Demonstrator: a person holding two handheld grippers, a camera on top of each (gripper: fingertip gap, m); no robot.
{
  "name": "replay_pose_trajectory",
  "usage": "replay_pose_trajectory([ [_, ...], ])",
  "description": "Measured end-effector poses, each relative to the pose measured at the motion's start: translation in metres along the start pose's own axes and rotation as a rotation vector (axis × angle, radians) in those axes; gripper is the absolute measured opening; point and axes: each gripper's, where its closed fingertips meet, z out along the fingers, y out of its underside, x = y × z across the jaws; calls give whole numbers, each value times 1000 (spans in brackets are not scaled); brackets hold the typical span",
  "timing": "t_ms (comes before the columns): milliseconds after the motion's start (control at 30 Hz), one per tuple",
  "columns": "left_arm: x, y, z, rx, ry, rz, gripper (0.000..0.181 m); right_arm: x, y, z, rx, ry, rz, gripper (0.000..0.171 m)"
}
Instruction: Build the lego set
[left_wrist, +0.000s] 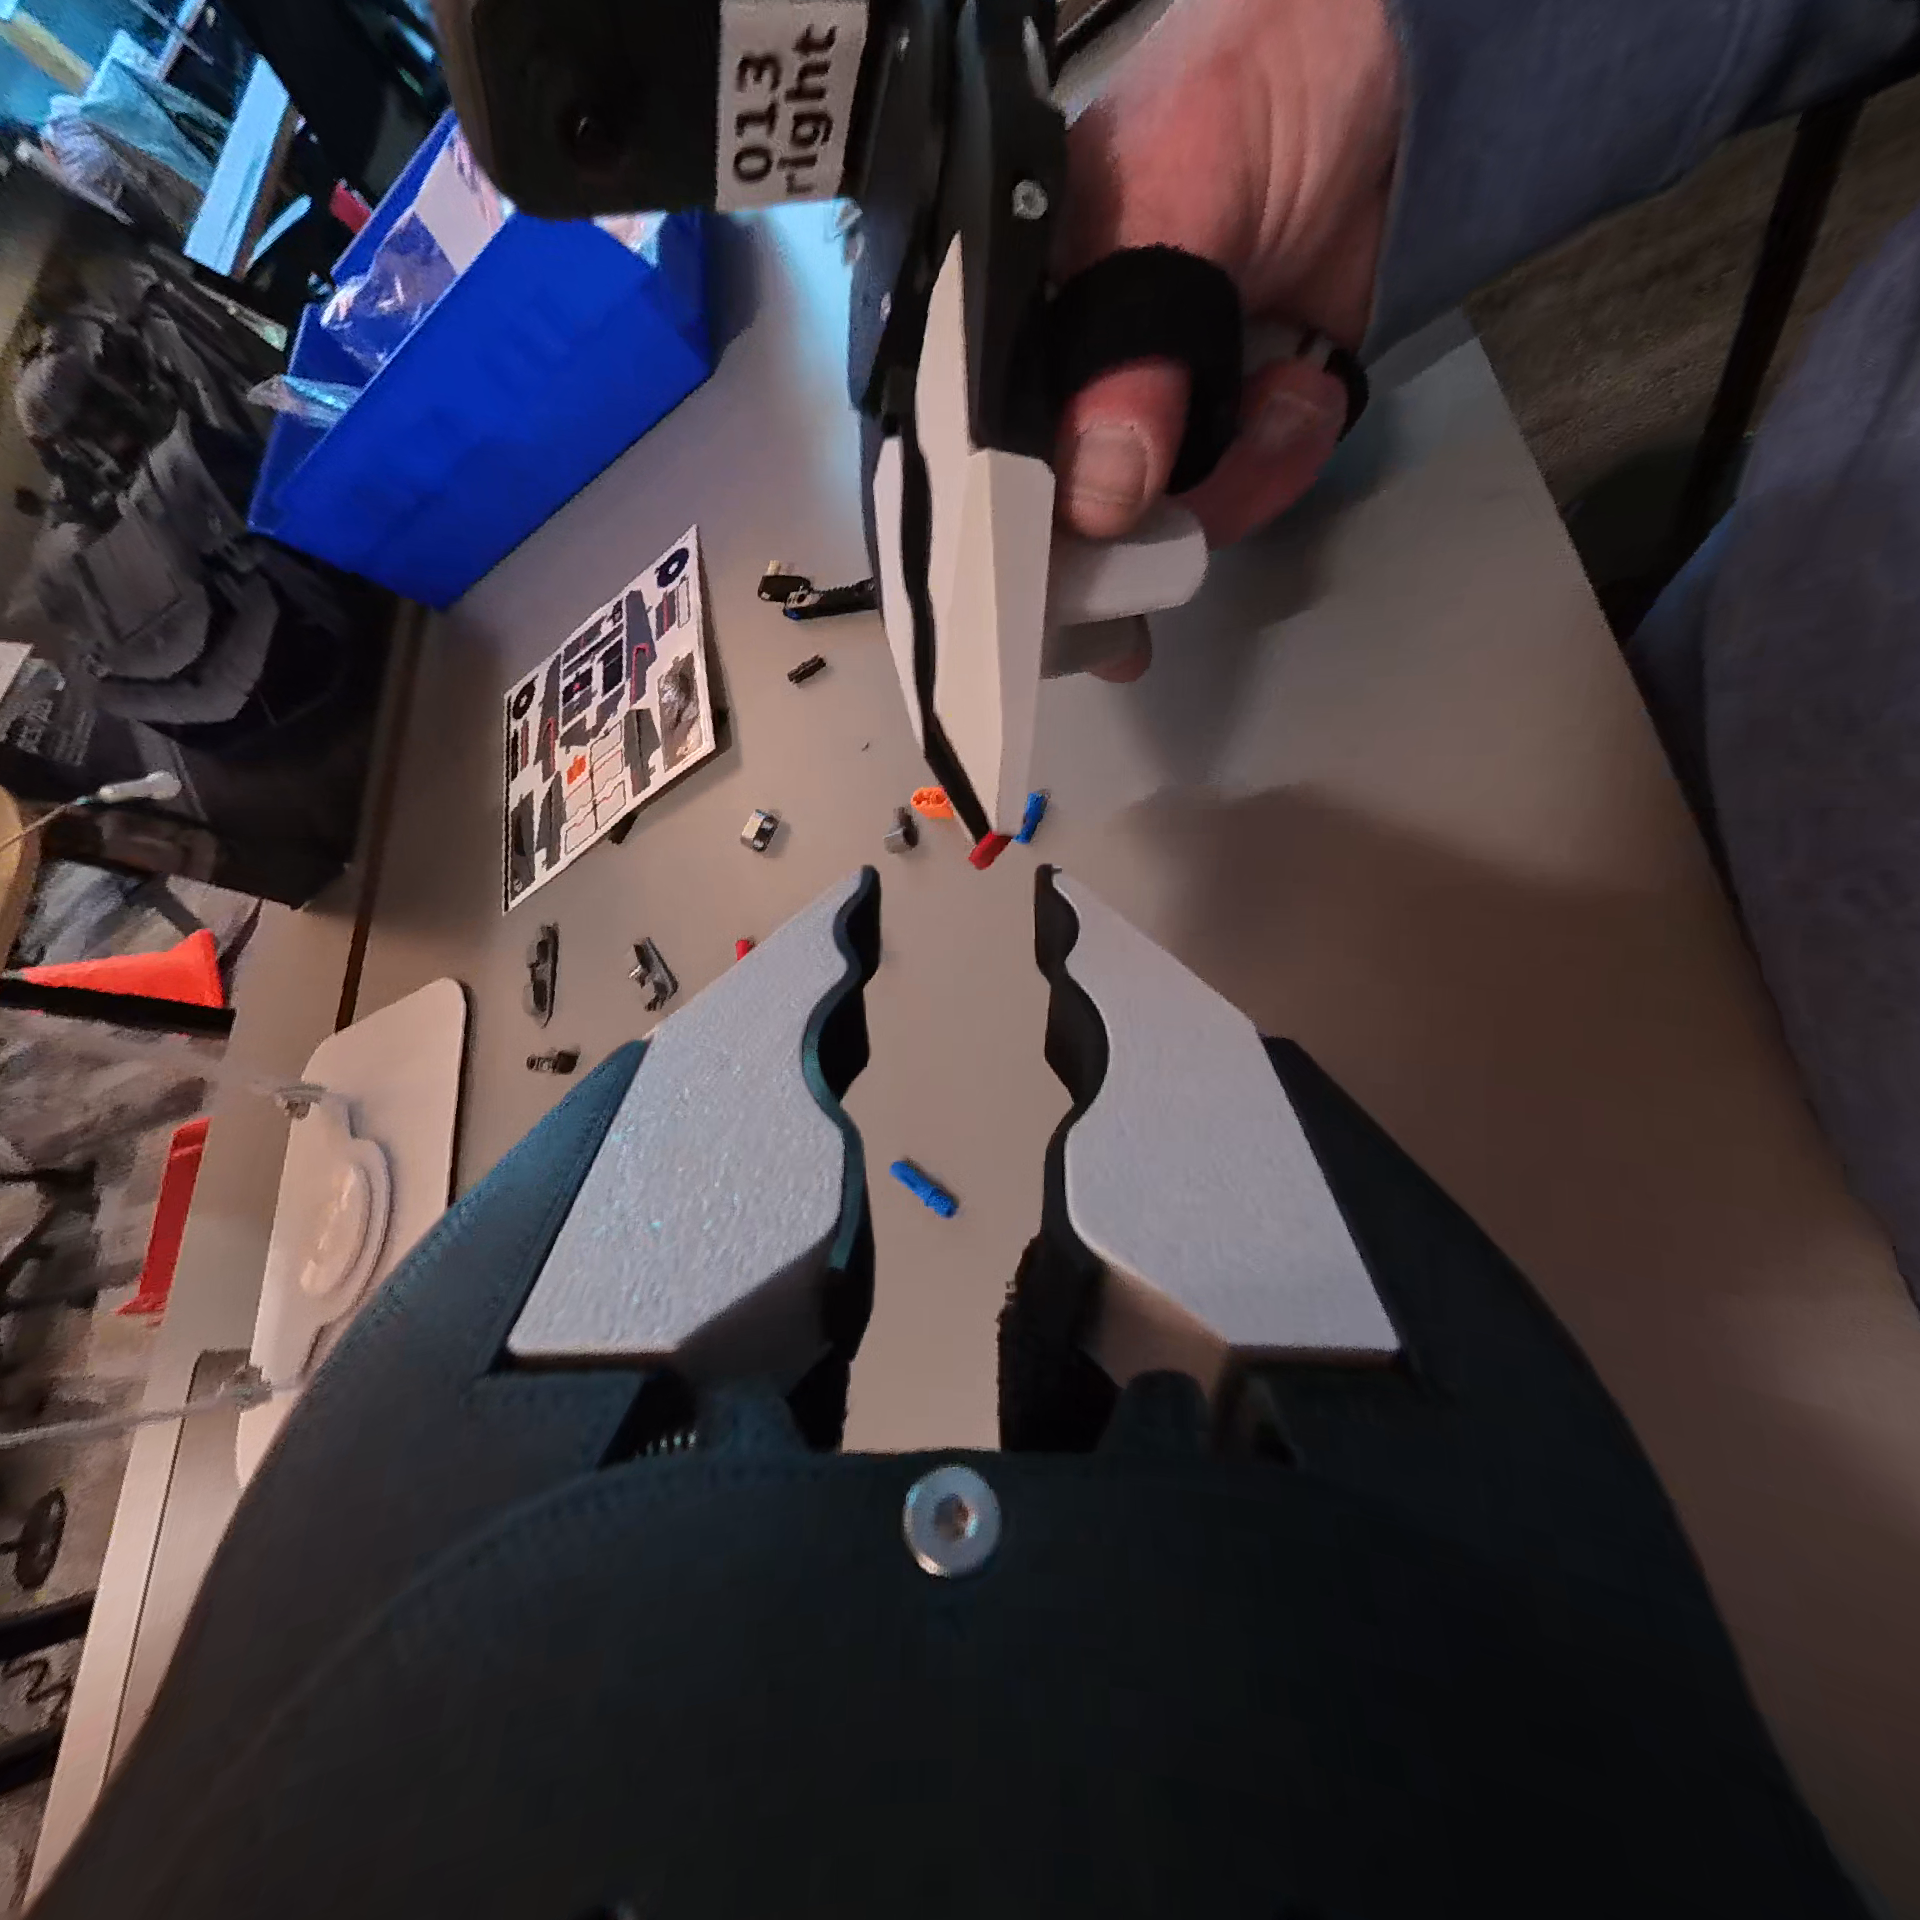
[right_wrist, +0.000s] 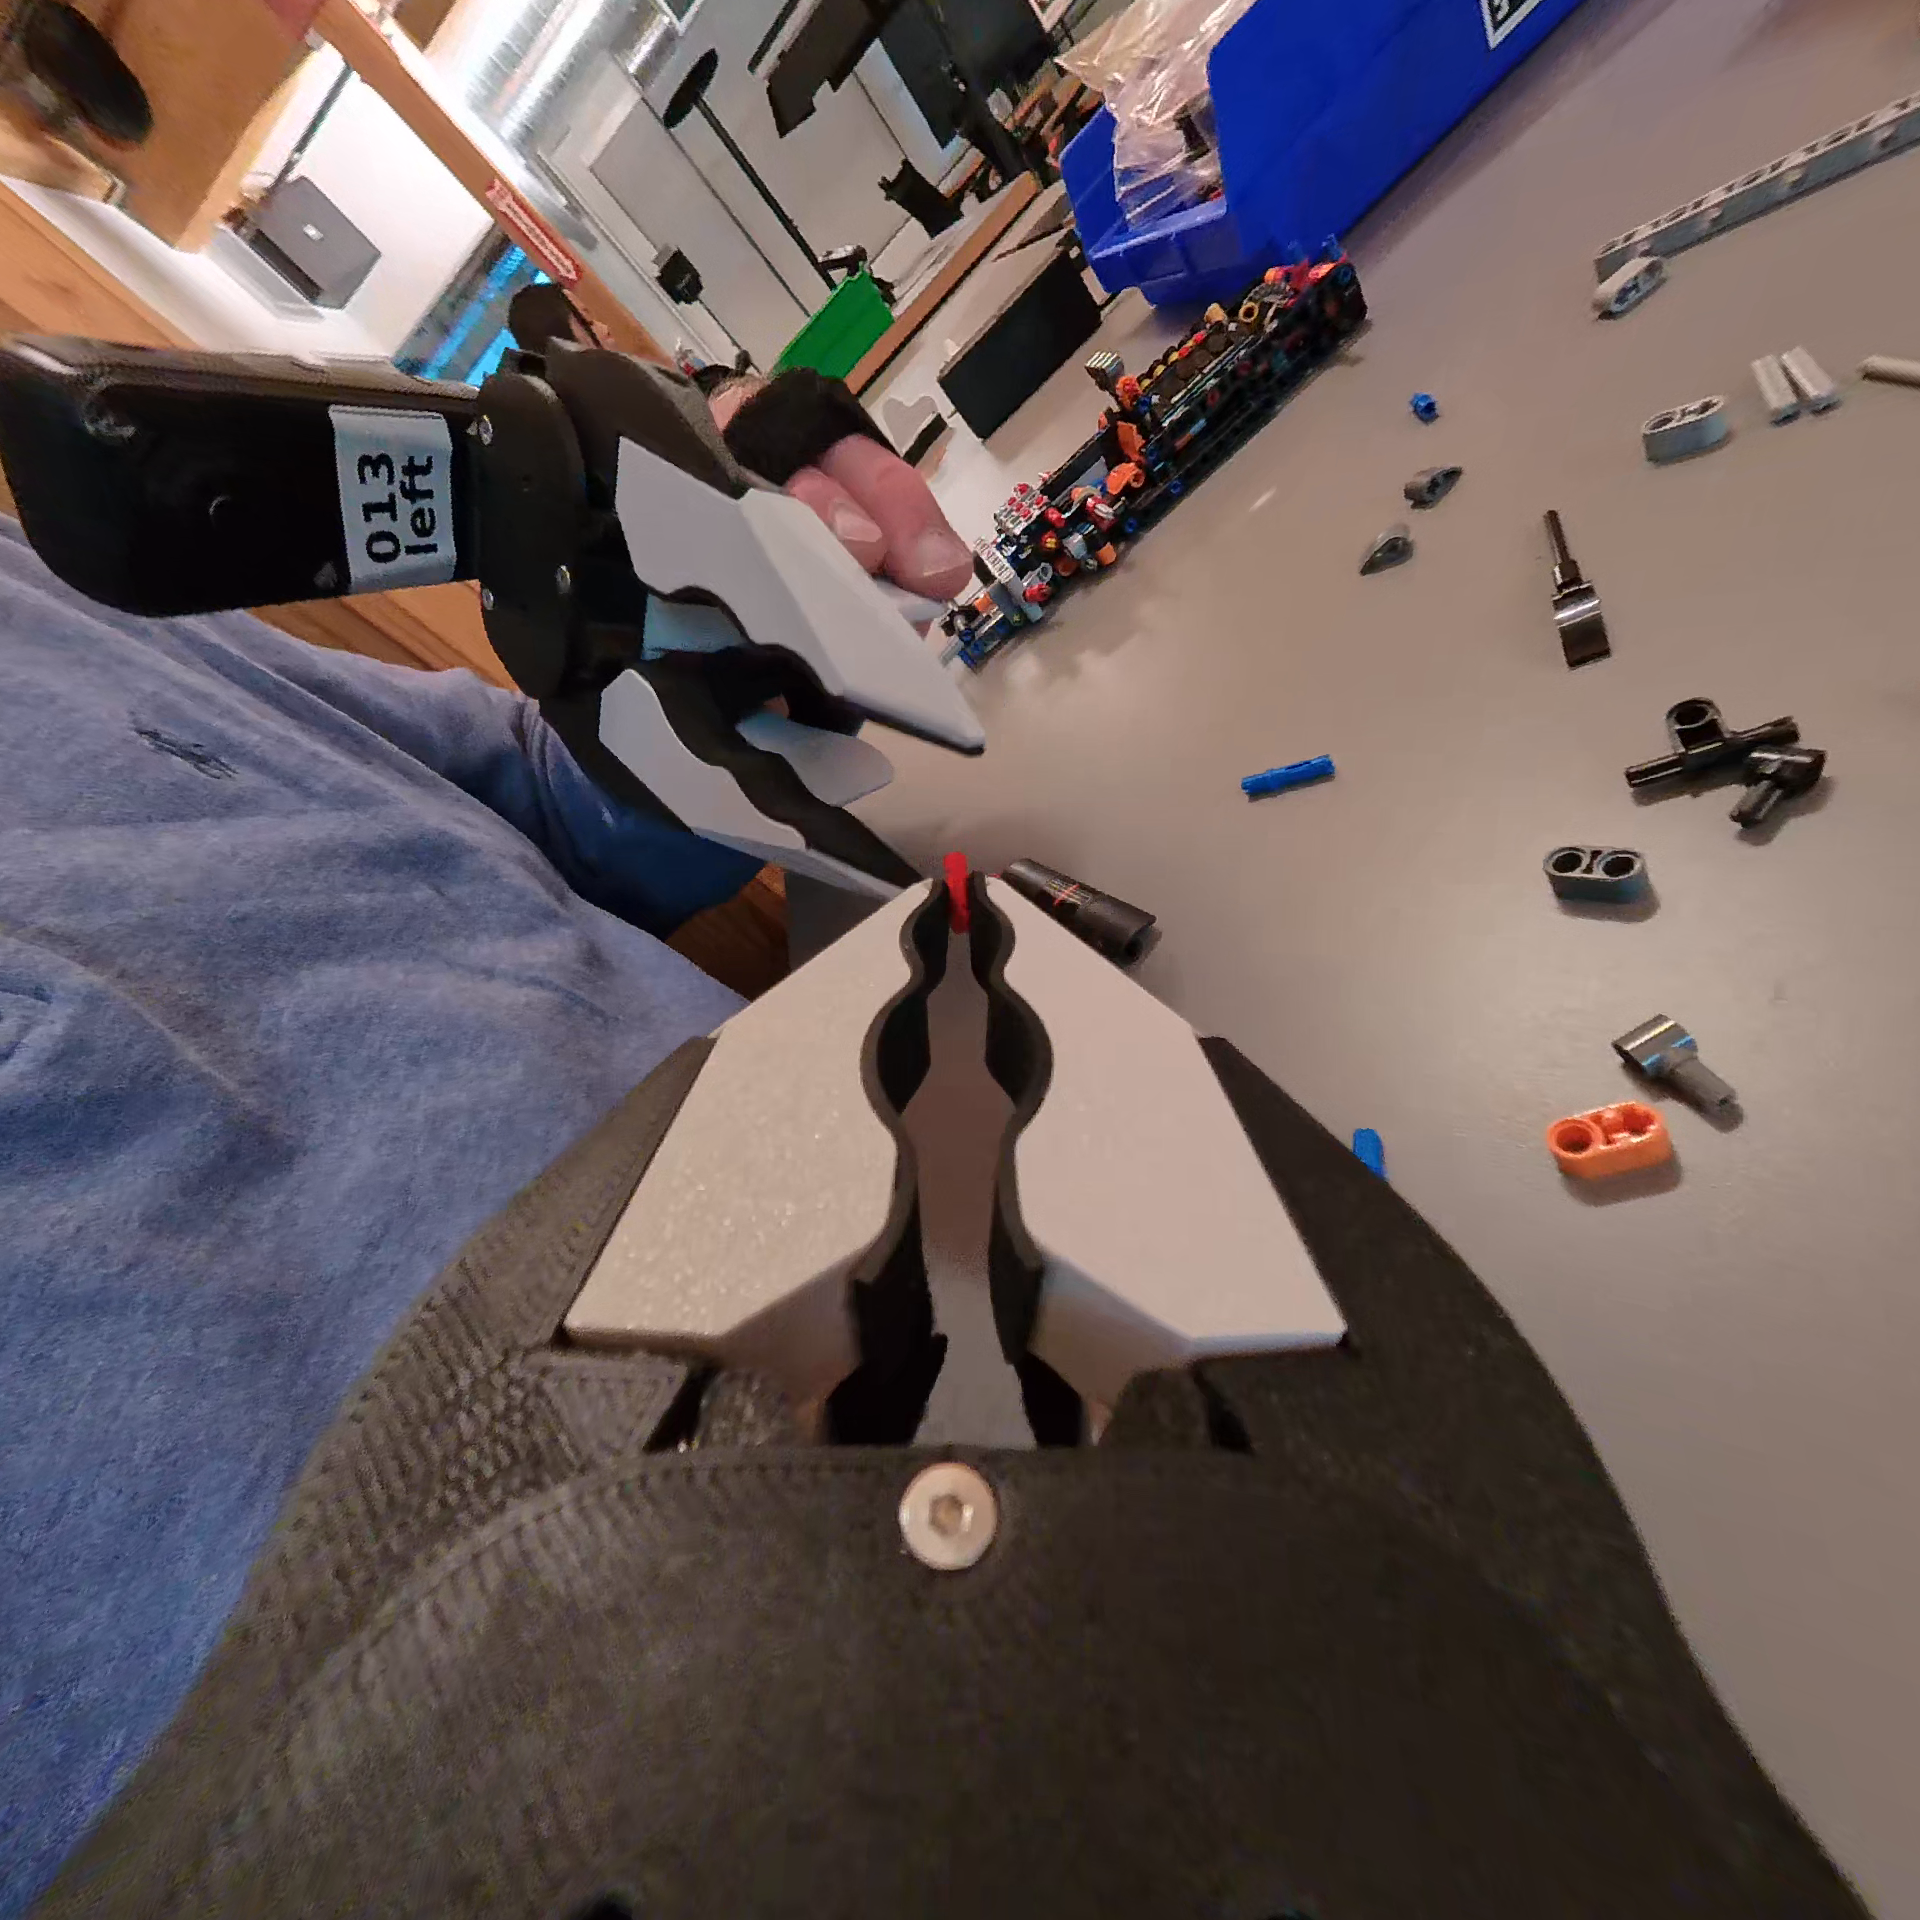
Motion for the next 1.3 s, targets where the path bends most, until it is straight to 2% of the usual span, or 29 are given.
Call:
replay_pose_trajectory([
  [133,7,-3,6,0,9,53,21,-3,1,2,-3,-39,23,1],
  [233,9,-4,8,8,8,59,8,-4,1,2,4,-57,38,1],
  [367,10,-5,10,6,-19,67,5,-3,1,-1,11,-70,59,1],
  [600,-1,-11,6,71,-75,-43,2,-6,-13,-3,108,-117,115,2],
  [667,-6,-13,3,102,-97,-96,1,-4,-20,-6,157,-101,114,8],
  [733,-10,-17,0,166,-67,-213,1,-4,-27,-11,186,-67,46,17],
  [833,-17,-20,-7,241,-4,-350,1,-12,-32,-15,152,22,-176,17],
  [1033,-12,-29,-11,359,259,-633,1,-23,-32,-12,72,226,-622,12],
  [1133,-9,-35,-15,408,364,-717,1,-27,-29,-10,42,254,-723,10],
  [1300,-9,-36,-14,423,403,-760,1,-32,-29,-9,44,265,-780,3],
])
